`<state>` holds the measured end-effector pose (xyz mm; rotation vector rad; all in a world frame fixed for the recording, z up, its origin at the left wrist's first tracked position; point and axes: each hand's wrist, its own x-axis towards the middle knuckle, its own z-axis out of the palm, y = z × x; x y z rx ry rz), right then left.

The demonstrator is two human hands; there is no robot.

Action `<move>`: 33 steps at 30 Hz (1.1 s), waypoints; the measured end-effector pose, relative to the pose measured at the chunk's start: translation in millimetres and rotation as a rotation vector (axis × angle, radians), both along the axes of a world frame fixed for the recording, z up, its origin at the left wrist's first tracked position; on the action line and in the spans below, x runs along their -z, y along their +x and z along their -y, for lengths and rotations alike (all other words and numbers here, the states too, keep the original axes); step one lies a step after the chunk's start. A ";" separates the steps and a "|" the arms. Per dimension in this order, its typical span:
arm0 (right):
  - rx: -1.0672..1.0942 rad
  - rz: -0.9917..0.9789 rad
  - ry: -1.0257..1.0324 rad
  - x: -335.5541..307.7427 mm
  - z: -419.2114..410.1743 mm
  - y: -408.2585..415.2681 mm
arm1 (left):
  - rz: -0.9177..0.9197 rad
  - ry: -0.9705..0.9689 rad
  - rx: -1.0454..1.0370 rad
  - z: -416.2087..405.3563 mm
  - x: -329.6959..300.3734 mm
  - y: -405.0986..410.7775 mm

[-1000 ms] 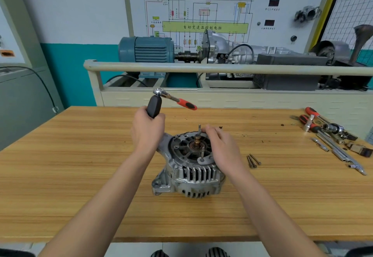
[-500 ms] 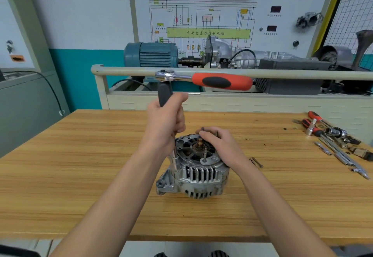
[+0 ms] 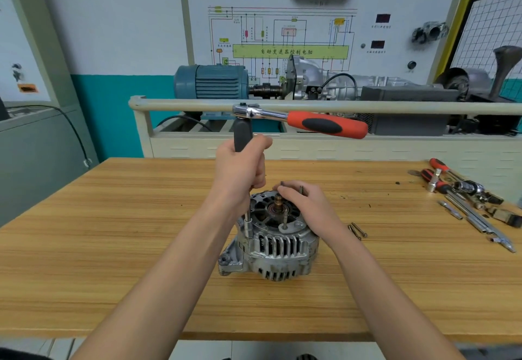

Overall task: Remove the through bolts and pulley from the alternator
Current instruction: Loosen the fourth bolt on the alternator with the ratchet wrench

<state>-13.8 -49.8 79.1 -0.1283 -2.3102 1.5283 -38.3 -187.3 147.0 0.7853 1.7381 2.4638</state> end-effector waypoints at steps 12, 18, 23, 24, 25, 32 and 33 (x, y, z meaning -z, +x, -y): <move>0.006 -0.049 0.018 4.8 -2.6 -4.1 | -0.062 -0.064 0.212 3.6 4.3 1.5; -0.008 -0.067 0.012 8.3 -5.3 -6.9 | -0.061 -0.075 0.399 7.6 5.3 -2.0; -0.022 -0.034 0.031 5.4 -3.3 -3.7 | -0.068 -0.041 0.308 9.6 8.4 -1.6; -0.016 -0.052 0.037 1.6 -1.6 -0.4 | -0.078 -0.040 0.294 8.2 8.8 0.3; -0.005 -0.108 0.011 -3.7 0.2 4.8 | -0.086 -0.042 0.282 6.9 9.5 2.1; -0.518 -0.757 0.036 -72.5 33.8 71.3 | -0.030 -0.004 0.113 2.0 9.7 2.8; -0.518 -0.811 -0.014 -79.8 41.8 76.3 | -0.041 -0.011 0.101 1.2 10.3 3.7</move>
